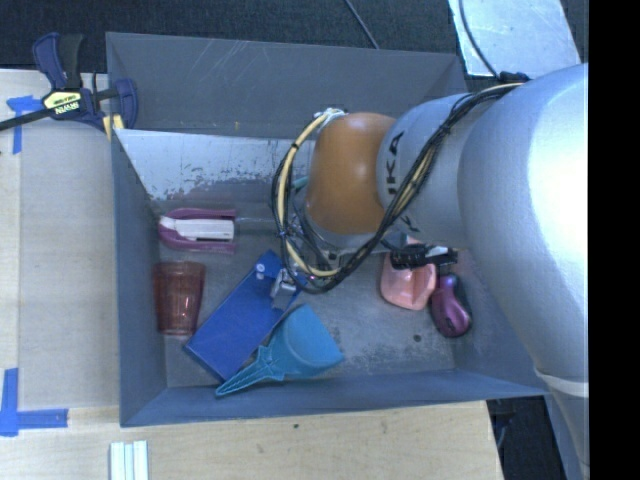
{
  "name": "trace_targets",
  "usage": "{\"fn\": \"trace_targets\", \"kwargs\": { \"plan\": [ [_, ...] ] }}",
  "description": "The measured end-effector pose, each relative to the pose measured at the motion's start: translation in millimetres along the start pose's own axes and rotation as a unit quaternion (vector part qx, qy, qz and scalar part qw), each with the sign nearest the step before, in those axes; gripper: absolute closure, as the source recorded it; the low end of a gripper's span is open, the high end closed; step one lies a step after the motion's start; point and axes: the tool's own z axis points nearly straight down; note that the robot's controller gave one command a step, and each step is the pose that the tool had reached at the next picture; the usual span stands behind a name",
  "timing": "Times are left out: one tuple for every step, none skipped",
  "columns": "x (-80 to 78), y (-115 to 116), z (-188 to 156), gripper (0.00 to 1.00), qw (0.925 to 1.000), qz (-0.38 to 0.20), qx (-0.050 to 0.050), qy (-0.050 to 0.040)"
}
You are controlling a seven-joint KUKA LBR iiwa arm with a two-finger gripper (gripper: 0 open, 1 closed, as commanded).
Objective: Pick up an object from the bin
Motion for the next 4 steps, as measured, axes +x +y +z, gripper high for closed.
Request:
{"fn": "trace_targets", "kwargs": {
  "plan": [
    [-9.2, 1.8, 0.3, 1.0, 0.9994, 0.034, -0.001, 0.0021],
    [-9.2, 1.8, 0.0, 1.0, 0.9994, 0.034, -0.001, 0.002],
    [-9.7, 1.2, -13.8, 1.0, 0.9994, 0.034, -0.002, 0.0009],
    [-10.7, 1.4, -31.2, 1.0, 0.9994, 0.033, -0.001, 0.0018]
  ]
}}
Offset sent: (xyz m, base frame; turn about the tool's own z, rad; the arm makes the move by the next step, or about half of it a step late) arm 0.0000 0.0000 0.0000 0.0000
